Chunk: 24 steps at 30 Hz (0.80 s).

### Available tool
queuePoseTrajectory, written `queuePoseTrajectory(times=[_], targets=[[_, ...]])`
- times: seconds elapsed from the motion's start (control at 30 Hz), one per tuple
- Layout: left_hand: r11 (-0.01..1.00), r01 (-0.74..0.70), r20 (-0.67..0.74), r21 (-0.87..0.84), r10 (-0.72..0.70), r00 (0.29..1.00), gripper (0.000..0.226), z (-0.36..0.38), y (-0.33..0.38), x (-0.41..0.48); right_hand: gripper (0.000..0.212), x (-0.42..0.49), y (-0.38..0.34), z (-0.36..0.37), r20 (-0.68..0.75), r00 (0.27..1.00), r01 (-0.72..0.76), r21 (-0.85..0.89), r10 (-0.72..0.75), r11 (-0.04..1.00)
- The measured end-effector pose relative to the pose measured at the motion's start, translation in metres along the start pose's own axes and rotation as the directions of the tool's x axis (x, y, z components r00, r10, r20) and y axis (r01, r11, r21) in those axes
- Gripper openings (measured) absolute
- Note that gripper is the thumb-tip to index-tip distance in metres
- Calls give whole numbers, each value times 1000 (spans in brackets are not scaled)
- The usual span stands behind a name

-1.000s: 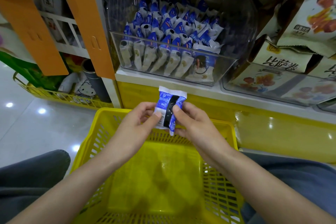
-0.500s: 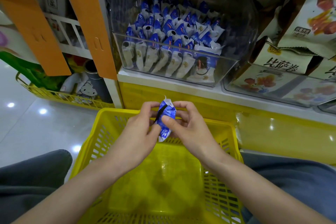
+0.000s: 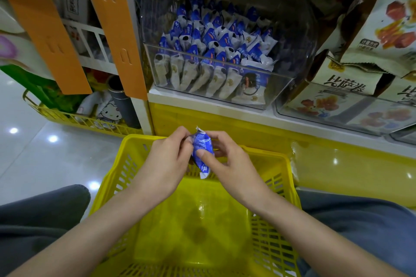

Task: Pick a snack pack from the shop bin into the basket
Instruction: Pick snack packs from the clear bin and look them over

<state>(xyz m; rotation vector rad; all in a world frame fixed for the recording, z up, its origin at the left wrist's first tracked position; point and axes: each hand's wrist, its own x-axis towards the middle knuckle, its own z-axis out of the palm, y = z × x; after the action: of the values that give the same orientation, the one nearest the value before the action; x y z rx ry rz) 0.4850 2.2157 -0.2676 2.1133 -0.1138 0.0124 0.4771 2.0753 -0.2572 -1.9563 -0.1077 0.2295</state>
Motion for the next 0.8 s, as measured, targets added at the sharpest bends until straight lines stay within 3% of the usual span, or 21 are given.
queuePoseTrajectory(times=[0.1, 0.27, 0.43, 0.47, 0.53, 0.63, 0.7, 0.8], targets=[[929, 178, 71, -325, -164, 984, 7, 5, 7, 2, 27, 1, -1, -2, -56, 998, -17, 55, 20, 998], [953, 147, 85, -264, -128, 988, 37, 8, 14, -1, 21, 5, -7, -4, -78, 981, -147, 287, 176, 947], [941, 86, 77, -328, -64, 995, 26, 6, 23, 0, 24, 10, -13, -10, -104, 976, -132, 415, 191, 900], [931, 106, 86, -349, -81, 993, 22, 4, 25, 2, 27, 10, -12, -11, -133, 981, -84, 373, 143, 924], [880, 183, 141, -439, -134, 981, 16, 1, 28, 4, 39, 5, -12, -13, -159, 987, 42, 99, -26, 994], [728, 290, 284, -621, -137, 949, 31, -2, 30, 3, 58, -6, -9, -10, -5, 973, 220, -290, -231, 932], [708, 283, 268, -647, -136, 954, 31, -1, 28, 2, 57, -11, -7, -7, 50, 954, 295, -346, -296, 891], [735, 215, 107, -643, -192, 976, 14, -1, 26, 4, 46, -13, -10, -8, -74, 931, 319, -306, -356, 897]])
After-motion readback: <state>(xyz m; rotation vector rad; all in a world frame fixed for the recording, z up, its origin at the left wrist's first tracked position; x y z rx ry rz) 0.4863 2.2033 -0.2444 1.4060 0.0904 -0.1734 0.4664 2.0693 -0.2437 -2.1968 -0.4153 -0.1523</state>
